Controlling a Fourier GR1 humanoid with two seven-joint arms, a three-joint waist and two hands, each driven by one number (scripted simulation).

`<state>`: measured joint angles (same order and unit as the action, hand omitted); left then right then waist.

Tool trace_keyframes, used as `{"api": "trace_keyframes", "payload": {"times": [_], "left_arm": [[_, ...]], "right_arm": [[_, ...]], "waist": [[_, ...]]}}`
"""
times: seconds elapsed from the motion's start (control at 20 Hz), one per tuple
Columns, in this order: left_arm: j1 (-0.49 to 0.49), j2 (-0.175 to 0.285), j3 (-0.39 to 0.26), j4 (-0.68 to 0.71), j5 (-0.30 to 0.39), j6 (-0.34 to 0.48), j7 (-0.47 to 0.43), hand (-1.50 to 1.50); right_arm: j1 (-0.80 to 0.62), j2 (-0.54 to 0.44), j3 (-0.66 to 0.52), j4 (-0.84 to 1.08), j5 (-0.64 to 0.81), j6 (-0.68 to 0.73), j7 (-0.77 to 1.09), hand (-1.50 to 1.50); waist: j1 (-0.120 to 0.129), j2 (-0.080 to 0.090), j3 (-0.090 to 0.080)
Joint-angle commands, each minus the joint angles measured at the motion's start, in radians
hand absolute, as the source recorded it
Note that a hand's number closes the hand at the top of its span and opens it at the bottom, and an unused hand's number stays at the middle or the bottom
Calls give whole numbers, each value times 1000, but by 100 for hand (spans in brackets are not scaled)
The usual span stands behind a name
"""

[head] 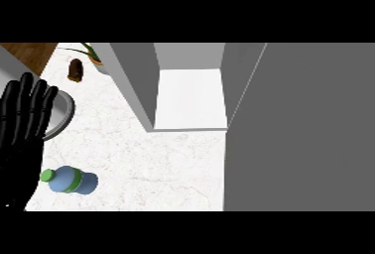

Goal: Pick up the bottled water, place it into the cabinet and close the cabinet

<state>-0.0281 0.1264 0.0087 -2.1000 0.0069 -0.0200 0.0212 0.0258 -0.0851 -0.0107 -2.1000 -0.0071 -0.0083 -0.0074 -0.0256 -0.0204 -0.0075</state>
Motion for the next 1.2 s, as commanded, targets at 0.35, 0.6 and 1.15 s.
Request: {"api": "trace_keyframes", "payload": {"times": [0.35, 0.6, 1.15], "left_arm": [[326, -1, 153, -150, 433, -146, 100, -150], [505, 21, 279, -279, 619, -209, 130, -150], [699, 17, 469, -284, 835, -394, 107, -150]], "right_arm": [[226, 7, 114, -138, -103, 112, 104, -150], [417, 6, 166, -319, -114, 138, 110, -150], [573, -28, 112, -461, -204, 202, 122, -150]], "waist": [[47, 9, 6], [32, 12, 7], [32, 12, 7]]}}
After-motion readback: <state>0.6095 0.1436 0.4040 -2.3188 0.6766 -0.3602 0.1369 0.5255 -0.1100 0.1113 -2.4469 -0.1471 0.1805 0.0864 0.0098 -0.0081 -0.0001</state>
